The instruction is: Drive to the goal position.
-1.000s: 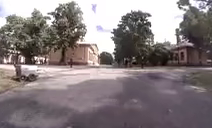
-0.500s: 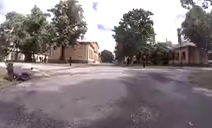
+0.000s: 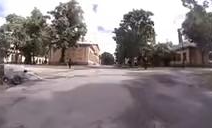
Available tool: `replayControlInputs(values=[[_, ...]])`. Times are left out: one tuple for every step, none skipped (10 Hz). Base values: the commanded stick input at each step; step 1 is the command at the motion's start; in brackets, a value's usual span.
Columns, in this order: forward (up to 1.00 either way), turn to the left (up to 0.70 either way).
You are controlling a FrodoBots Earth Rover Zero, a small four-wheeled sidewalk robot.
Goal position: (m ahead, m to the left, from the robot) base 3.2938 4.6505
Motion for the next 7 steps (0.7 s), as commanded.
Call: replayControlInputs(values=[[0.7,0.0],[0.7,0.0],[0.7,0.0],[0.7,0.0],[0.7,0.0],[0.7,0.0],[0.7,0.0]])
